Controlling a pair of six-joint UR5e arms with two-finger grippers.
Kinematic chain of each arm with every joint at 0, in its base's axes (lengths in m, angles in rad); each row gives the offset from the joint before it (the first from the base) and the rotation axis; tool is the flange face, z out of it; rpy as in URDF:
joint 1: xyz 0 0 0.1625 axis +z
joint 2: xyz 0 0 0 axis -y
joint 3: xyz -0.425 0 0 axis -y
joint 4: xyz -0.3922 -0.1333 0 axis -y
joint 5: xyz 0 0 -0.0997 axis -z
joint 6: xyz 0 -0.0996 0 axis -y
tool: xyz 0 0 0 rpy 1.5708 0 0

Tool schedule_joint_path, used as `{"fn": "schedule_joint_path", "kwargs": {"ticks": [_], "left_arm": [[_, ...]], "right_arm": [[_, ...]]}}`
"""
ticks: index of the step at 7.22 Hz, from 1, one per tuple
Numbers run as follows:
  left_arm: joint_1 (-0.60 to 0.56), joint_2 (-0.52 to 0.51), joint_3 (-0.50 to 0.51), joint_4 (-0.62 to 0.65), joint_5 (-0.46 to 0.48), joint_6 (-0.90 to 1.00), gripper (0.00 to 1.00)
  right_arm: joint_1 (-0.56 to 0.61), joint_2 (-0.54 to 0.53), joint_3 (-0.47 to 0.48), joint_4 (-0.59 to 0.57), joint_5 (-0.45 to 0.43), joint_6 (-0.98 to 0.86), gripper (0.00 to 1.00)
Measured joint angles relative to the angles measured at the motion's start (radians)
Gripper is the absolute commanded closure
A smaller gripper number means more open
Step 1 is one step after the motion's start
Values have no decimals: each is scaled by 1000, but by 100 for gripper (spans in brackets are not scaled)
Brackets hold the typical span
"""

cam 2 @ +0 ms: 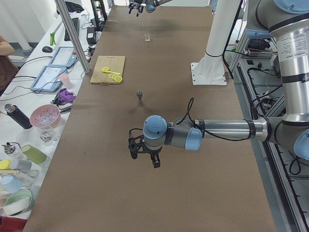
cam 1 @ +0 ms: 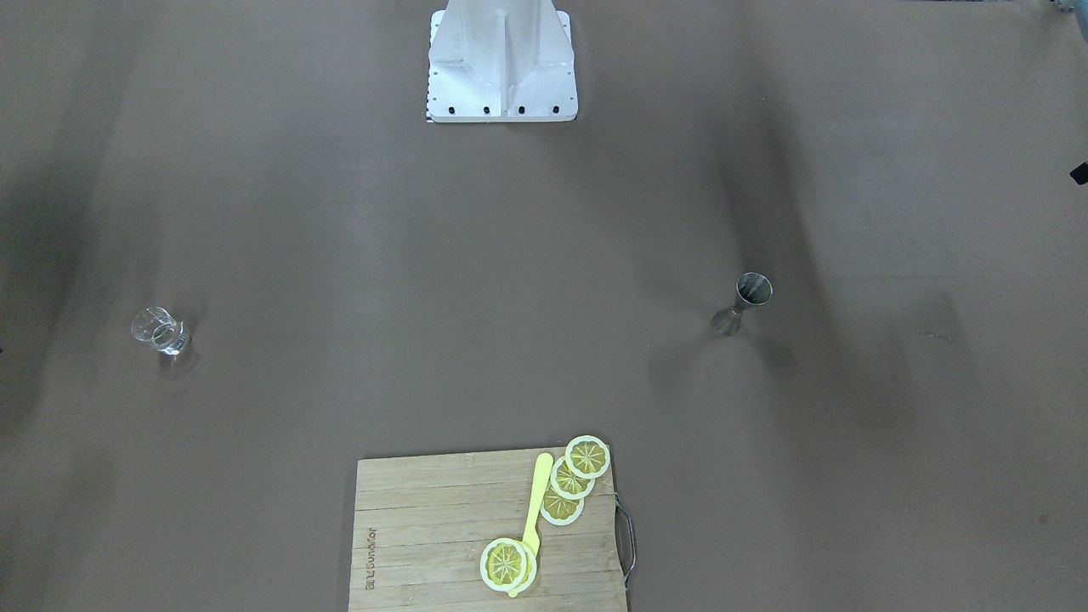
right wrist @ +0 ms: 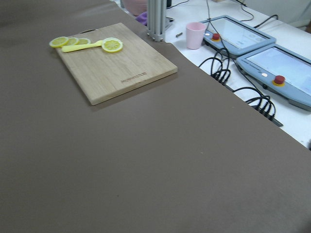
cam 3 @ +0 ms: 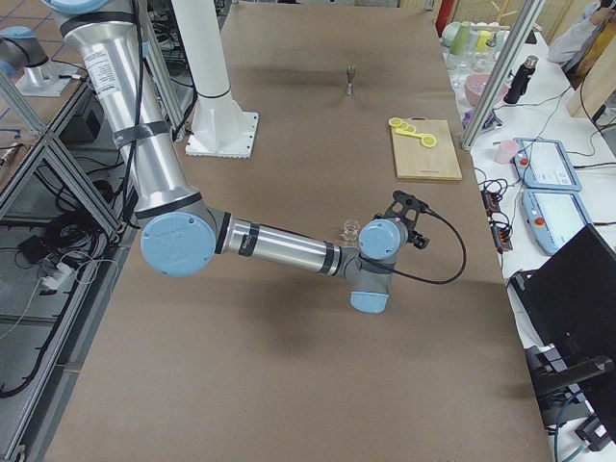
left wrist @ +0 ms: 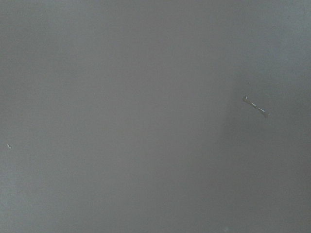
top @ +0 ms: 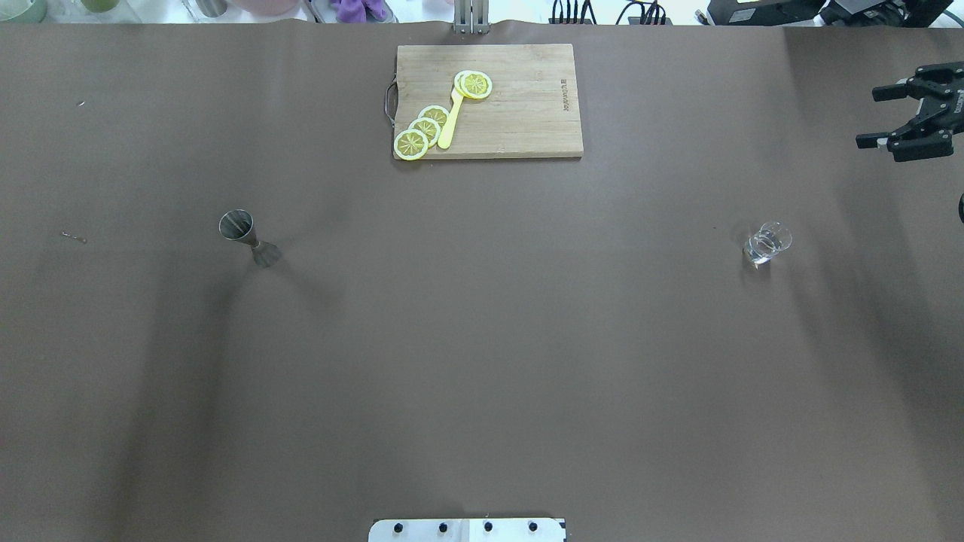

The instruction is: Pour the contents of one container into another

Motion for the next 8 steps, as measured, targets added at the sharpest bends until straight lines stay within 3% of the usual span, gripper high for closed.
{"fn": "schedule_joint_path", "kwargs": {"ticks": [3,5,8], "left_arm": [[1,-1,-1,0,-3,-1,2],[-3,12,5,-1,-1,1,2],[-13,19,6,-1,2,2,2]], "right_arm": [[52,2,37,-310,-45,-5,0],[89,7,66,-606,-61,-7,0],[125,12,152,-1076,-213,-12,0]]}}
